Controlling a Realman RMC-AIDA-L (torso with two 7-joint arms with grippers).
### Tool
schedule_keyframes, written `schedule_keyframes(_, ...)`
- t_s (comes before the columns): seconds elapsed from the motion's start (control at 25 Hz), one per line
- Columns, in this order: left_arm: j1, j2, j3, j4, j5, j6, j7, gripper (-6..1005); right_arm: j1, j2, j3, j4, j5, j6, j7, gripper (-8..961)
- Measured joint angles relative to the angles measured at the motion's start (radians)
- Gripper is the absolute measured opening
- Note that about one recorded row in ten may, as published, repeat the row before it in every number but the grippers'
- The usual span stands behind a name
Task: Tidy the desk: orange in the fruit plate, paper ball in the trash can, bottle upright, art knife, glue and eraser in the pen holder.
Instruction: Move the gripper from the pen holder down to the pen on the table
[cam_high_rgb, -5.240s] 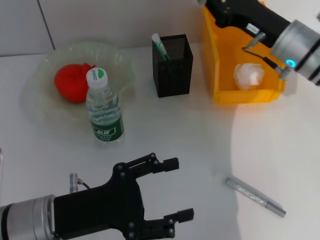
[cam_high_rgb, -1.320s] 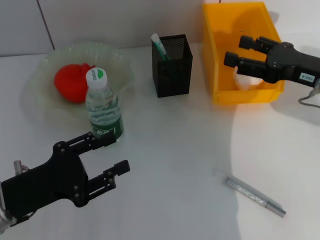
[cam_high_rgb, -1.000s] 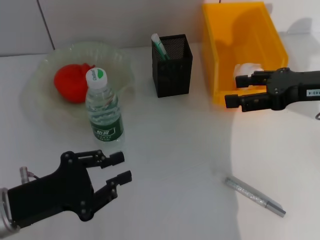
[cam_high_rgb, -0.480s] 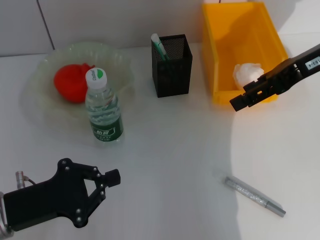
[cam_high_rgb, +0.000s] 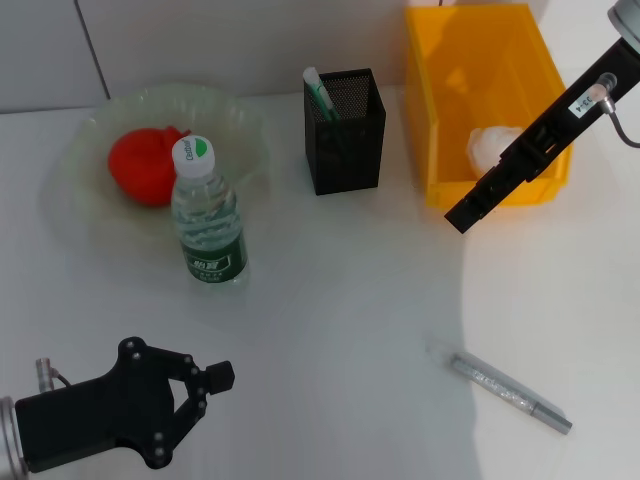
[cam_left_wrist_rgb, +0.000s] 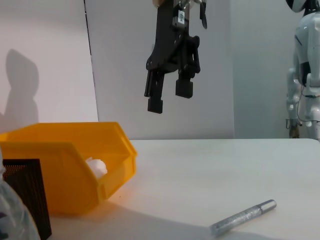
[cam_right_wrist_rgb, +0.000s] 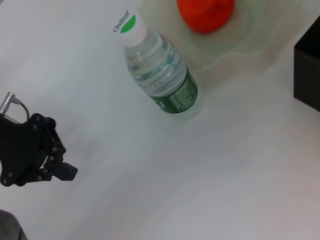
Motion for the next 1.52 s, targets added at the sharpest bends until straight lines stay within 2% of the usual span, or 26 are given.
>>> schedule_keyframes(0.32,0.013,-0.013,-0.040,0.027,0.025,0.000,-0.049,-1,0.000,0.008,-0.049,-0.031,-0.006,-0.049,0.065,833)
schedule_keyframes(0.36,0.021,-0.024,-0.075,0.031,0.027,0.000,-0.073,-1,-0.001,0.008,-0.058,-0.033,-0.008,-0.050,0.068,833)
schedule_keyframes(0.52,0.033,-0.032,-0.099,0.048,0.030,-0.001,-0.082,-1,-0.006,0.017,-0.133,-0.036,-0.014,-0.057,0.069,832)
schedule_keyframes(0.64,0.037,-0.032,-0.102,0.059,0.031,0.001,-0.100,96,-0.011,0.035,-0.179,-0.051,-0.033,-0.066,0.071,832)
schedule_keyframes(0.68,0.037,-0.032,-0.103,0.062,0.031,0.001,-0.105,128,-0.021,0.051,-0.191,-0.076,-0.060,-0.070,0.072,832)
schedule_keyframes(0.76,0.042,-0.033,-0.105,0.068,0.031,0.001,-0.106,198,-0.029,0.059,-0.198,-0.092,-0.072,-0.072,0.072,831)
schedule_keyframes(0.96,0.048,-0.036,-0.106,0.072,0.032,-0.005,-0.100,389,-0.094,0.094,-0.260,-0.196,-0.099,-0.070,0.075,831)
schedule_keyframes(1.04,0.049,-0.036,-0.106,0.072,0.032,-0.006,-0.100,625,-0.123,0.111,-0.283,-0.229,-0.110,-0.069,0.081,831)
schedule_keyframes(1.12,0.049,-0.036,-0.107,0.072,0.032,-0.007,-0.099,659,-0.167,0.127,-0.327,-0.264,-0.119,-0.063,0.096,830)
schedule_keyframes(1.28,0.049,-0.036,-0.108,0.072,0.032,-0.007,-0.098,727,-0.219,0.132,-0.382,-0.304,-0.130,-0.041,0.122,830)
schedule_keyframes(1.52,0.050,-0.036,-0.108,0.070,0.032,-0.009,-0.097,812,-0.267,0.137,-0.431,-0.293,-0.138,0.004,0.134,829)
